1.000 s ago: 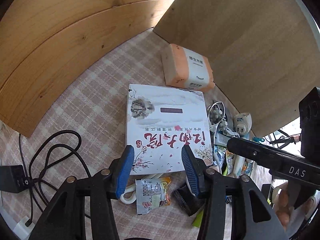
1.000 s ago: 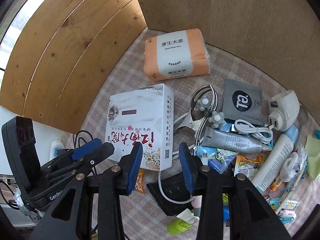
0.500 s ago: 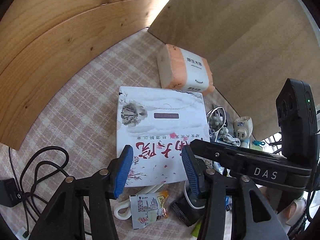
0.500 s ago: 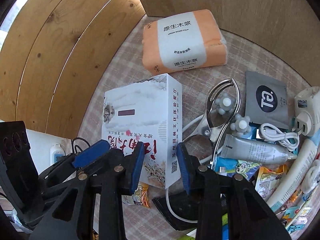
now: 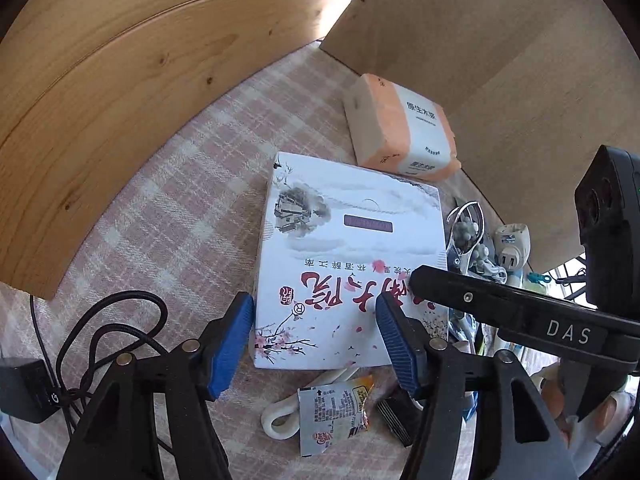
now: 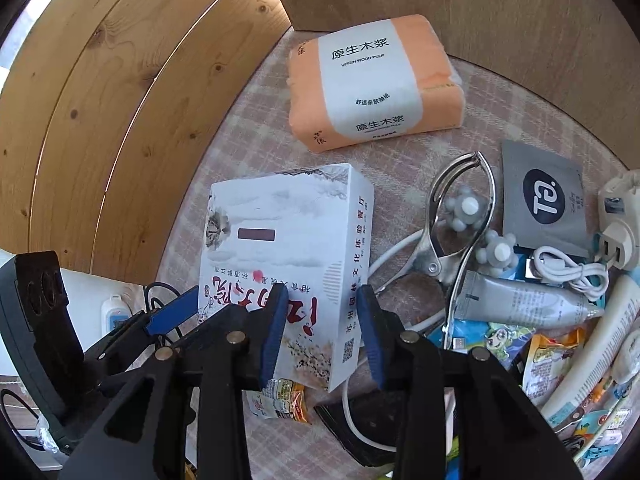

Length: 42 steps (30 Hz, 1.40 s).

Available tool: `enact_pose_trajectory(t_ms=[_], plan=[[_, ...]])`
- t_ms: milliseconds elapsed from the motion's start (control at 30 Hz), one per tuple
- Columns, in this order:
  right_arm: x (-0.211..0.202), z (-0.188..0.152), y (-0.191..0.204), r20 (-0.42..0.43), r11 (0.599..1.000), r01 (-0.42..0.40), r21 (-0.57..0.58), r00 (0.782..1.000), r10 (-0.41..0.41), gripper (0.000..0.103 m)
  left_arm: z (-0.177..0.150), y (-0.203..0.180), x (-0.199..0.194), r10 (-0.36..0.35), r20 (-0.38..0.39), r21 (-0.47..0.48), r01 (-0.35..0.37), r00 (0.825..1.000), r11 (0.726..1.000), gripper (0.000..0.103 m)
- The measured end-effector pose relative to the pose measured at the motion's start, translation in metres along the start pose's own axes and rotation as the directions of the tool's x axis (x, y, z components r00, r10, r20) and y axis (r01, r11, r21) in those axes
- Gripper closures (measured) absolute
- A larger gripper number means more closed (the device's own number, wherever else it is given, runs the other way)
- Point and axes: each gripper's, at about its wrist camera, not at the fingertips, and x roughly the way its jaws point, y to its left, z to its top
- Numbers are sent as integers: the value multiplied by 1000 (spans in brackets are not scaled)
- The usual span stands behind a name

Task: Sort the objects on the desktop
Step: 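Close both grippers on the white printed box from its two sides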

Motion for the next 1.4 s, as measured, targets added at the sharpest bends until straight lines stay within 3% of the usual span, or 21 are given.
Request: enact_pose_trajectory(t_ms=[300, 567, 833, 1033, 1400], plan=[[-55, -49, -9, 46, 999, -31, -27, 998, 32, 66, -35, -29, -40, -12, 55, 28, 11, 998, 1000, 43], [-110, -130, -46, 129, 999, -25, 42, 991, 19, 66, -85, -80, -71, -35, 77, 118, 26, 996, 993, 43], [-181, -214, -127, 237, 985, -45, 166, 972, 5, 66, -145, -166, -77, -81, 55, 282, 62, 995, 957, 42], [-241, -277, -210, 317, 952, -42, 304, 947, -60, 66, -191, -257, -67, -133, -4, 423, 122, 991, 898, 42], [-330, -402, -350, 370, 854, 10, 519, 899, -235, 66, -304, -424, -32, -203, -164, 633, 261, 965, 729, 42]])
